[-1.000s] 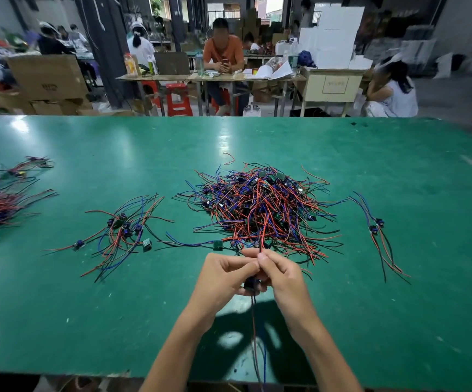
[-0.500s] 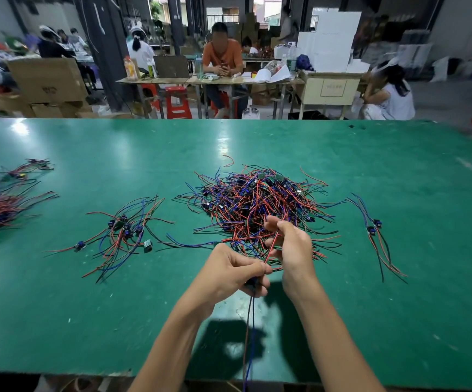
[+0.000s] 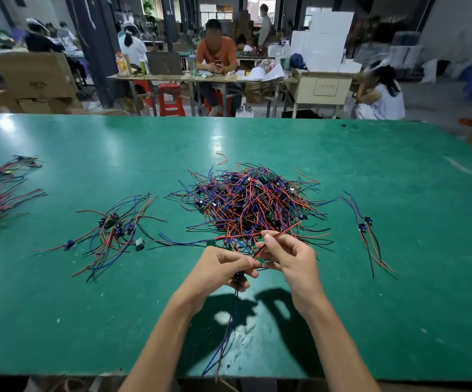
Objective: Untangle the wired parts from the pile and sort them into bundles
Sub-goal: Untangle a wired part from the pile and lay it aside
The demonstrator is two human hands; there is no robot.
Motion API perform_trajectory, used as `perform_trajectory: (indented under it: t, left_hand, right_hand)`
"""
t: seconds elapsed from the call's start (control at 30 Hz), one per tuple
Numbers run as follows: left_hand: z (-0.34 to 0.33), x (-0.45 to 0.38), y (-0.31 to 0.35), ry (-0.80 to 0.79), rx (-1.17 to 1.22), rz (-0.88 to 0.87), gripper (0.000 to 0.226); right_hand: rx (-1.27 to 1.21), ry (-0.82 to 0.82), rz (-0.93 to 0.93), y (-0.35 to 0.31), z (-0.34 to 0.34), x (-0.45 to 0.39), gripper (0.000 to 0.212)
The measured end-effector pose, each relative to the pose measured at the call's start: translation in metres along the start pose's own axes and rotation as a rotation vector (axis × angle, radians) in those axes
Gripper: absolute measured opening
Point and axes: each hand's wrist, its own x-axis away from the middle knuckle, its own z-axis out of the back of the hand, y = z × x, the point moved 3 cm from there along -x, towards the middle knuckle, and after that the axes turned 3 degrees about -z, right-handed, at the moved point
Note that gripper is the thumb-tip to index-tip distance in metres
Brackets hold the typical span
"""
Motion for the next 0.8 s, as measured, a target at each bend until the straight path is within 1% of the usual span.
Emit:
perform_trajectory:
  t: [0.07, 0.13, 0.2, 0.27, 0.37, 0.53, 0.63, 0.7, 0.73, 0.8]
  left_hand:
    - [0.000, 0.000, -0.002, -0.010, 0.092, 0.016, 0.021]
    - [0.005, 0.003, -0.004, -0.044, 0.184, 0.039, 0.034]
    - [0.012, 0.009, -0.004, -0.124, 0.178, 0.035, 0.042]
    - [0.018, 0.016, -0.005, -0.198, 0.112, 0.039, 0.047]
    - [0.024, 0.021, -0.009, -0.188, 0.067, 0.053, 0.042]
    - [0.024, 0.025, -0.006, -0.164, 0.113, 0.032, 0.032]
    - [0.023, 0.026, -0.001, -0.099, 0.068, -0.054, 0.034]
    - [0.022, 0.025, 0.004, 0.005, 0.030, -0.153, 0.034]
    - [0.021, 0.024, 0.007, 0.071, -0.019, -0.222, 0.032]
    - [0.020, 0.024, 0.011, 0.228, -0.240, -0.401, 0.031]
  right_hand:
    - [-0.048, 0.029, -0.013, -0.003, 0.003, -0.003, 0.013]
    - [-0.134, 0.048, -0.043, -0.007, 0.007, -0.009, 0.014]
    - [-0.206, 0.069, -0.062, -0.010, 0.012, -0.013, 0.016]
    - [-0.261, 0.105, -0.077, -0.009, 0.016, -0.013, 0.015]
    - [-0.312, 0.135, -0.111, -0.003, 0.020, -0.010, 0.016]
    - [-0.346, 0.119, -0.105, -0.001, 0.024, -0.008, 0.018]
    - [-0.413, 0.079, -0.082, -0.008, 0.026, -0.009, 0.019]
    - [-0.463, 0.039, -0.079, -0.013, 0.027, -0.009, 0.021]
    - [-0.490, 0.020, -0.082, -0.015, 0.027, -0.009, 0.024]
    - [-0.518, -0.014, -0.085, -0.017, 0.029, -0.008, 0.029]
